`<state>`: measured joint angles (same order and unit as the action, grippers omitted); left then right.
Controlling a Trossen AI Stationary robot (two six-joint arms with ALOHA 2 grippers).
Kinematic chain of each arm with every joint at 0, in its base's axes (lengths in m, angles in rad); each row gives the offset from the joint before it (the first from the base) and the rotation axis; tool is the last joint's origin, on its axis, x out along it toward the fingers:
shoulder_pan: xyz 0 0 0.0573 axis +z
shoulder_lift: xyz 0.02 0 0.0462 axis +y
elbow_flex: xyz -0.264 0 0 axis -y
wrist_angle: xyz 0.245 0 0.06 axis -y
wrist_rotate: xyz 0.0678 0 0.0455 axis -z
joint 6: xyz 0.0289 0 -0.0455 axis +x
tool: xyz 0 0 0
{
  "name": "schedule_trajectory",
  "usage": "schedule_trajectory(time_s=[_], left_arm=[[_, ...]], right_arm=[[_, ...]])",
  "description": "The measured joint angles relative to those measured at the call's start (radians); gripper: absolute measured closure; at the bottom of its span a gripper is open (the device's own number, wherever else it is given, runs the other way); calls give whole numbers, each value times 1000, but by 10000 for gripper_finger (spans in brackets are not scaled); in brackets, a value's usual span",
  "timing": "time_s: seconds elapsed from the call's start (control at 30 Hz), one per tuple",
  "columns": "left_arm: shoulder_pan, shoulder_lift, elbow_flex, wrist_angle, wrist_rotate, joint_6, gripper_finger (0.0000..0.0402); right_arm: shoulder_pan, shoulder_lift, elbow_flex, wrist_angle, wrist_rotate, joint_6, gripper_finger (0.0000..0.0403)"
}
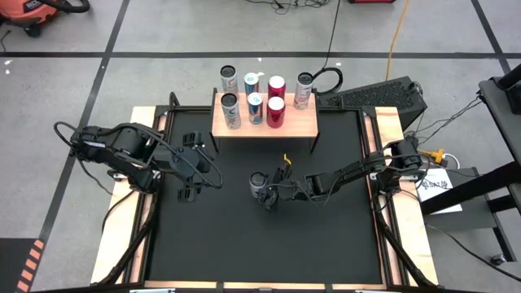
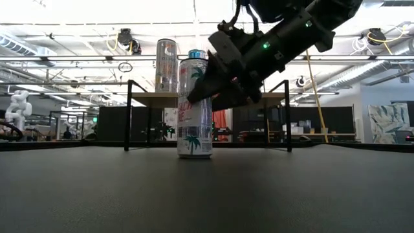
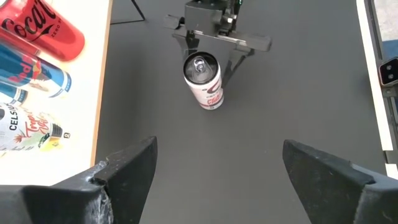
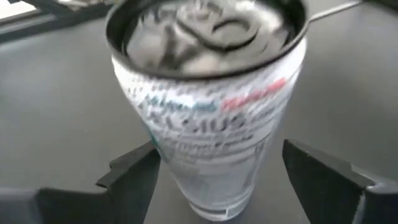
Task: Place canned beverage on shelf
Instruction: Put the white-pink soda can on the shelf
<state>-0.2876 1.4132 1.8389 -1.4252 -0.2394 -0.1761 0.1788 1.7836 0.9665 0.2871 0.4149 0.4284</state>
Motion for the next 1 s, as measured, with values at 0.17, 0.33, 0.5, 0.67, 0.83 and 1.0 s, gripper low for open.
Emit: schedule_trajectory(time_s=[0.17, 0.33, 0.5, 0.67, 0.83, 1.0], left_arm=[[0, 0, 0, 0, 0, 0, 58], [0, 0, 0, 0, 0, 0, 58], [0, 0, 0, 0, 0, 0, 58], [0, 0, 0, 0, 0, 0, 58], [0, 0, 0, 0, 0, 0, 58], [0, 0, 0, 1, 0, 0, 58]], right_arm=[[4, 1, -1, -38, -34, -5, 106], [4, 1, -1, -13, -48, -3, 123], [4, 1, -1, -16, -48, -19, 122], [0, 1, -1, -70, -48, 61, 120], [0, 1, -1, -98, -42, 91, 120], [-1, 1, -1, -111, 61, 112, 120]])
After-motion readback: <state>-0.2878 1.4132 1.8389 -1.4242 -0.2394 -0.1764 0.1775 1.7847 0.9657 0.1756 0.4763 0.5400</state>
